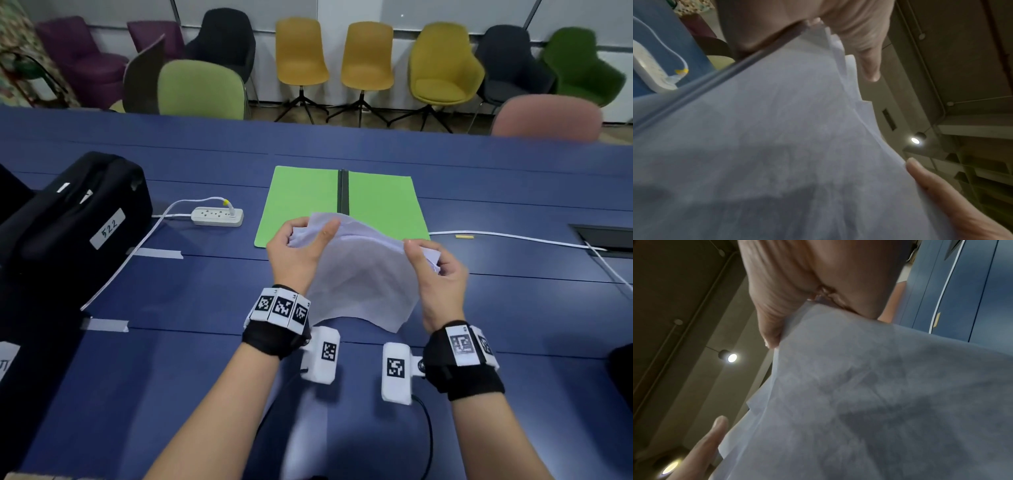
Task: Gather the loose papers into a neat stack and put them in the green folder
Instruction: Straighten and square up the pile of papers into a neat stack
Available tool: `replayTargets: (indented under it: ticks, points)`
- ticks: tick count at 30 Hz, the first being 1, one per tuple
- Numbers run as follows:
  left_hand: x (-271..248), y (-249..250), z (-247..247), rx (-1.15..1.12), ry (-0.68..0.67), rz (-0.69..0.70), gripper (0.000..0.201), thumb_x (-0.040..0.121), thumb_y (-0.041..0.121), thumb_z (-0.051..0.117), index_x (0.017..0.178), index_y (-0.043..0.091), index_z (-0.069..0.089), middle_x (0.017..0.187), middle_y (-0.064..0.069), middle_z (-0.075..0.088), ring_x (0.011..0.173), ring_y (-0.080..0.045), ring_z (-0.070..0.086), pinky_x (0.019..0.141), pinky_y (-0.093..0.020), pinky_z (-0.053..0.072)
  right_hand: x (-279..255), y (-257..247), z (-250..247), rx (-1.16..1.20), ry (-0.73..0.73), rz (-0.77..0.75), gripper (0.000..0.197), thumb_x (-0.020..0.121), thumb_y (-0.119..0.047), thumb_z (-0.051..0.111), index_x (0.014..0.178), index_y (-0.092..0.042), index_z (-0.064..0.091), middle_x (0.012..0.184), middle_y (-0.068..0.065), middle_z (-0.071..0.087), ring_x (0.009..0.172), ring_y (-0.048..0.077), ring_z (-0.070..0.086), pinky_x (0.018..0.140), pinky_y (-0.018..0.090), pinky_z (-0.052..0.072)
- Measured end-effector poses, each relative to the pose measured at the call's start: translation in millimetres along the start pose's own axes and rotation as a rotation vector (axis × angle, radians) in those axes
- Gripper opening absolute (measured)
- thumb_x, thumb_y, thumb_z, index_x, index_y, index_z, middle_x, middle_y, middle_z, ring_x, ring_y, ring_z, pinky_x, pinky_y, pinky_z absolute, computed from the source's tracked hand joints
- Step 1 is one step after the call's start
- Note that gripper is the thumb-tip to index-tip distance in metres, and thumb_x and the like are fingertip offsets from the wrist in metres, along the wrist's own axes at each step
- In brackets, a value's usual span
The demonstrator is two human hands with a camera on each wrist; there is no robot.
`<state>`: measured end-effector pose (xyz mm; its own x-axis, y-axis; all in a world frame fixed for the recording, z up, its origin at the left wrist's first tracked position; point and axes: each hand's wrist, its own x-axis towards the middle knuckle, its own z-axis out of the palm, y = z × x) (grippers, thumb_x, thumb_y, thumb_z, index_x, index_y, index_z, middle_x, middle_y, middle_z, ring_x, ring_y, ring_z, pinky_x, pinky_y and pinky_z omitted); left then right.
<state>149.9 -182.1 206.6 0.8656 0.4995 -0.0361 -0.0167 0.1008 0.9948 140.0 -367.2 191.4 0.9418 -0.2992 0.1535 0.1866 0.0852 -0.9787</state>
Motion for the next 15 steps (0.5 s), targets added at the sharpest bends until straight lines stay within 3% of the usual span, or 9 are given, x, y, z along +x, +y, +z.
replayTargets:
  ticks: [4, 7, 8, 10, 12, 13, 15]
  points:
    - [2, 5, 7, 0.065, 0.086, -0.006, 0.047, 0.052, 0.051, 0.085, 0.078, 0.016, 0.067, 0.077, 0.004, 0.064, 0.073, -0.014, 0.058, 0.073, -0.027, 0.052, 1, 3, 0, 0.018, 0.039, 0.041, 0.013, 0.086, -0.016, 0.068, 0.075, -0.025, 0.07, 0.065, -0.016, 0.066, 0.065, 0.002, 0.058, 0.067, 0.02, 0.048]
    - [-1, 10, 11, 0.179, 0.135, 0.028, 0.052, 0.051, 0.055, 0.084, 0.085, 0.02, 0.068, 0.086, 0.009, 0.067, 0.086, -0.012, 0.062, 0.075, -0.024, 0.049, 1, 0, 0, -0.014, 0.001, 0.025, 0.008, 0.084, -0.021, 0.069, 0.08, -0.028, 0.072, 0.08, -0.015, 0.069, 0.079, 0.007, 0.062, 0.078, 0.026, 0.048]
    - [-3, 12, 11, 0.244, 0.134, 0.079, 0.05, 0.054, 0.054, 0.083, 0.089, 0.022, 0.067, 0.091, 0.011, 0.066, 0.089, -0.011, 0.061, 0.077, -0.022, 0.046, 0, 0, -1, -0.034, -0.035, 0.027, 0.007, 0.081, -0.025, 0.072, 0.086, -0.03, 0.071, 0.09, -0.015, 0.07, 0.089, 0.008, 0.063, 0.084, 0.026, 0.048]
    - [-5, 14, 7, 0.344, 0.074, 0.259, 0.046, 0.061, 0.048, 0.081, 0.099, 0.028, 0.066, 0.104, 0.013, 0.063, 0.094, -0.007, 0.058, 0.08, -0.017, 0.043, -3, 0, -4, -0.069, -0.11, 0.022, 0.026, 0.074, -0.028, 0.076, 0.098, -0.033, 0.067, 0.106, -0.013, 0.067, 0.102, 0.011, 0.063, 0.09, 0.025, 0.05]
    - [-6, 14, 2, 0.44, -0.055, 0.474, 0.042, 0.072, 0.037, 0.075, 0.113, 0.032, 0.063, 0.12, 0.011, 0.053, 0.099, 0.001, 0.053, 0.08, -0.007, 0.04, -5, 0, -7, -0.065, -0.167, 0.017, 0.039, 0.07, -0.023, 0.08, 0.104, -0.033, 0.065, 0.112, -0.006, 0.065, 0.102, 0.012, 0.063, 0.089, 0.024, 0.052]
    - [-6, 14, -1, 0.514, -0.108, 0.559, 0.045, 0.077, 0.03, 0.07, 0.12, 0.034, 0.06, 0.127, 0.009, 0.048, 0.098, 0.003, 0.05, 0.077, -0.008, 0.041, -6, 1, -8, -0.07, -0.187, 0.014, 0.042, 0.07, -0.018, 0.081, 0.105, -0.032, 0.064, 0.113, -0.003, 0.064, 0.099, 0.011, 0.063, 0.088, 0.023, 0.052]
    - [-6, 14, -1, 0.67, -0.135, 0.664, 0.056, 0.079, 0.018, 0.063, 0.13, 0.036, 0.052, 0.136, 0.005, 0.041, 0.088, -0.004, 0.051, 0.068, -0.022, 0.049, -5, 3, -9, -0.081, -0.199, 0.006, 0.041, 0.072, -0.013, 0.081, 0.106, -0.031, 0.065, 0.109, -0.003, 0.065, 0.092, 0.01, 0.063, 0.084, 0.022, 0.052]
